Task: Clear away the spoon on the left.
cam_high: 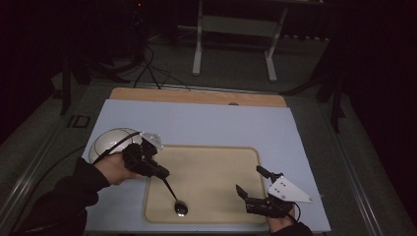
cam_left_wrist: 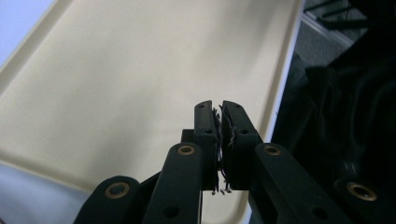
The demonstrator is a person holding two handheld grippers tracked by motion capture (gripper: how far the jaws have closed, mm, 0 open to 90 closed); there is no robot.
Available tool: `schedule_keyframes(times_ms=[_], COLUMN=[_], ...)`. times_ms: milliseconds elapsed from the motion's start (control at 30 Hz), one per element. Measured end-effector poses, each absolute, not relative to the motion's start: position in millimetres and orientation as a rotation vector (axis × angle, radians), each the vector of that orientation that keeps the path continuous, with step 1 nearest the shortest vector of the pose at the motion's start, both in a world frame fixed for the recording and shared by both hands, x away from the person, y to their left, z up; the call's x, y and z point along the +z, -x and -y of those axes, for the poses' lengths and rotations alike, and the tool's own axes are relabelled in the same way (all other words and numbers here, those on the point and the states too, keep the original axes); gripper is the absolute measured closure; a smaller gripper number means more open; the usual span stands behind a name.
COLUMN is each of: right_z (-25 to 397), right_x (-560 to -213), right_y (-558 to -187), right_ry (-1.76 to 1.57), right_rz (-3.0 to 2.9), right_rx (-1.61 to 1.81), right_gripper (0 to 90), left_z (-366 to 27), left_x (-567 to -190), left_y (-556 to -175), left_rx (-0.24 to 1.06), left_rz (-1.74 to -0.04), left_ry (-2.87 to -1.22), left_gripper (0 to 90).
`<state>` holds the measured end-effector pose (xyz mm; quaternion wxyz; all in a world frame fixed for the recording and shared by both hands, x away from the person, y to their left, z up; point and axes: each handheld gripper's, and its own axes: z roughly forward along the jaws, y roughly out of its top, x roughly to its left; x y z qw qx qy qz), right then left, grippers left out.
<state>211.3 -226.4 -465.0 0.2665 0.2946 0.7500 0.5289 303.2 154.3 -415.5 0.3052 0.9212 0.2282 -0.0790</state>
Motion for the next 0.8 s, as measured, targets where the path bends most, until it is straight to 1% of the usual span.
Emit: schedule_keyframes(times_ms=[133, 500, 667, 800], right_z=[226.7, 227.4, 227.6, 227.7], right_x=[-464.9, -465.1, -465.2, -465.4], right_y=[-211.4, -212.0, -212.3, -212.6], right_ry=[-0.794, -0.798, -0.802, -0.805], right_rz=[-2.024, -2.024, -2.026, -2.026], right_rx=[1.429, 1.432, 1.434, 1.434], right_gripper=[13.6, 13.6, 13.6, 13.6], left_z=[-148.6, -135.4, -129.7, -124.6], left_x=[-419.3, -433.2, -441.1, -450.4], left_y=[-310.4, -329.5, -336.9, -344.6], left_rx=[-0.193, -0.226, -0.219, -0.243], left_rz=[-0.608, -0.64, -0.663, -0.685], left_ry=[-2.417, -2.344, -2.316, -2.289], left_gripper=[85.8, 85.7, 84.8, 84.3])
